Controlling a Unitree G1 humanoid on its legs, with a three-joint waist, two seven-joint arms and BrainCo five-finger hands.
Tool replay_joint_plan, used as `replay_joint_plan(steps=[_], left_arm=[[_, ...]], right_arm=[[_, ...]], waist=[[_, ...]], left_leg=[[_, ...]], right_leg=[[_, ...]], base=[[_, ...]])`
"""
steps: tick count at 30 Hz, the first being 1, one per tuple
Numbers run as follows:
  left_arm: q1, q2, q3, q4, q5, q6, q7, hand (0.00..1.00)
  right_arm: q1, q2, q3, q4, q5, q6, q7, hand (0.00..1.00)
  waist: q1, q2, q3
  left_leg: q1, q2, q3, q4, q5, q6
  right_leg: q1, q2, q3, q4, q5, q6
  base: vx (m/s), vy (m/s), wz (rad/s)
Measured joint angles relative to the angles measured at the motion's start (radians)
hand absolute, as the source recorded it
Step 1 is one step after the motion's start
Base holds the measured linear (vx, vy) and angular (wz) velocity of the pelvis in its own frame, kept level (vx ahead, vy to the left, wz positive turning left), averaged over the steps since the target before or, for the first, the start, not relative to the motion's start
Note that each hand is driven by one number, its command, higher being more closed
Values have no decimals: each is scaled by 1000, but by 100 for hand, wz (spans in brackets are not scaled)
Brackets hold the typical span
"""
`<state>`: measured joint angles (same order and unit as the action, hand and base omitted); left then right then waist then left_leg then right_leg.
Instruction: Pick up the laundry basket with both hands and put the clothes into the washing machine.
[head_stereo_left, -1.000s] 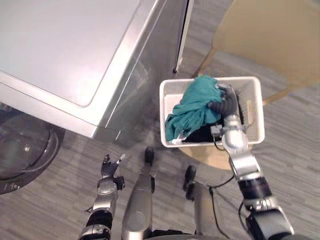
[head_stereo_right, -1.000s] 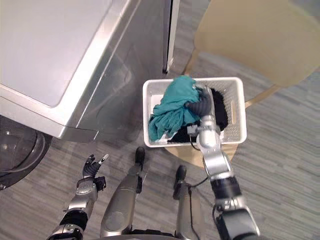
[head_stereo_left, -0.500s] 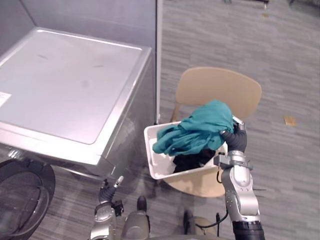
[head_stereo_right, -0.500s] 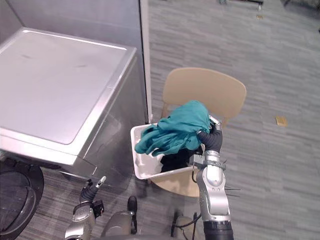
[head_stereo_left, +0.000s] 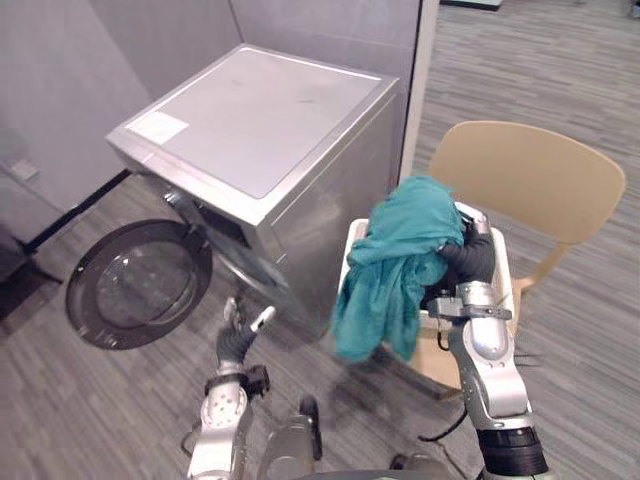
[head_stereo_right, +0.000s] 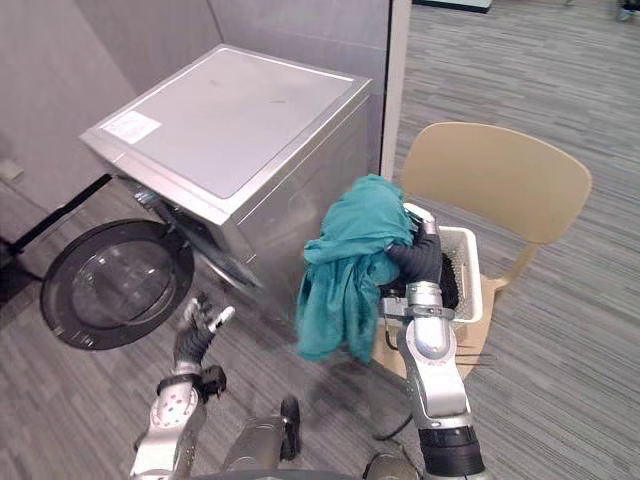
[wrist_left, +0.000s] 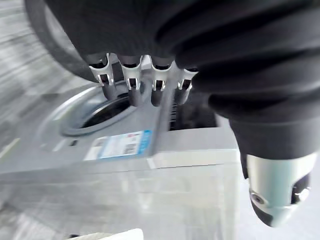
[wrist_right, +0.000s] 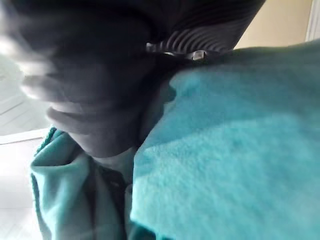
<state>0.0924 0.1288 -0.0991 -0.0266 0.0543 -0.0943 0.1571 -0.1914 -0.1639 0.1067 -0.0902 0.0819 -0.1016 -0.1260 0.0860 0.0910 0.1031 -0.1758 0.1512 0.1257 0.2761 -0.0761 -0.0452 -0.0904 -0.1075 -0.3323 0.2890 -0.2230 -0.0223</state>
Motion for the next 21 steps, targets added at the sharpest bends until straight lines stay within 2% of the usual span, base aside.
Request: replay_joint_plan(steps=[1, 2, 3, 5, 9, 12, 13, 16, 17, 21], left_arm=[[-41, 30, -40, 0, 24, -11, -13, 0], [-64, 46, -60, 2, 35, -18, -21, 0], [-104, 87, -104, 21, 57, -30, -27, 0], [-128, 146, -153, 59, 102, -34, -35, 0], [-137, 151, -182, 101, 166, -33, -40, 0], [-162, 150, -205, 116, 206, -31, -18, 0], [-167, 150, -206, 123, 219, -25, -12, 100], [-187, 151, -212, 157, 245, -17, 6, 100], [-187, 150, -216, 160, 261, -7, 19, 100], [-188, 146, -215, 178, 274, 3, 45, 100]], right_arm=[[-23, -23, 13, 34, -5, 2, 8, 100], [-35, -28, 16, 49, -5, 3, 21, 100], [-51, -24, 21, 86, -5, 3, 38, 100], [-73, -14, 86, 135, -5, 17, 62, 100], [-123, 13, 229, 147, -4, 19, 108, 100], [-162, 52, 305, 147, 2, 19, 130, 100], [-167, 54, 325, 147, 16, 20, 133, 100], [-167, 60, 377, 147, 69, 22, 135, 100], [-165, 60, 392, 147, 96, 23, 149, 0], [-164, 61, 435, 147, 158, 22, 152, 0]], waist=[[-10, 6, -11], [-18, 8, -13], [-20, -8, -18], [-17, -48, -39], [-16, -60, -51], [-14, -60, -52], [-16, -61, -53], [-17, -61, -54], [-16, -61, -54], [-17, -63, -56]], left_leg=[[34, -13, -11, -114, 26, -37], [55, -13, -21, -165, 34, -47], [72, -24, -32, -236, 64, -50], [88, -48, -38, -275, 89, -34], [119, -77, -45, -277, 95, -26], [121, -80, -49, -288, 111, -18], [128, -80, -49, -303, 121, -16], [141, -77, -48, -339, 147, -18], [149, -71, -47, -349, 153, -18], [154, -57, -48, -355, 159, -27]], right_leg=[[1, 5, -27, -27, 22, 11], [0, 7, -41, -35, 28, 21], [-3, 1, -50, -44, 38, 34], [18, -3, -37, -94, 73, 58], [75, -15, -19, -146, 100, 77], [86, -11, -19, -174, 124, 73], [86, -9, -17, -178, 128, 74], [84, 5, -8, -190, 144, 69], [84, 12, 0, -190, 146, 67], [85, 27, 6, -189, 148, 65]], base=[[-111, 122, 70], [-109, 176, 65], [-69, 163, 43], [-51, 186, 21], [-11, 108, 11], [-50, 44, 4], [-61, 13, -6], [-81, 9, -8], [-82, -8, -7], [-58, -26, -5]])
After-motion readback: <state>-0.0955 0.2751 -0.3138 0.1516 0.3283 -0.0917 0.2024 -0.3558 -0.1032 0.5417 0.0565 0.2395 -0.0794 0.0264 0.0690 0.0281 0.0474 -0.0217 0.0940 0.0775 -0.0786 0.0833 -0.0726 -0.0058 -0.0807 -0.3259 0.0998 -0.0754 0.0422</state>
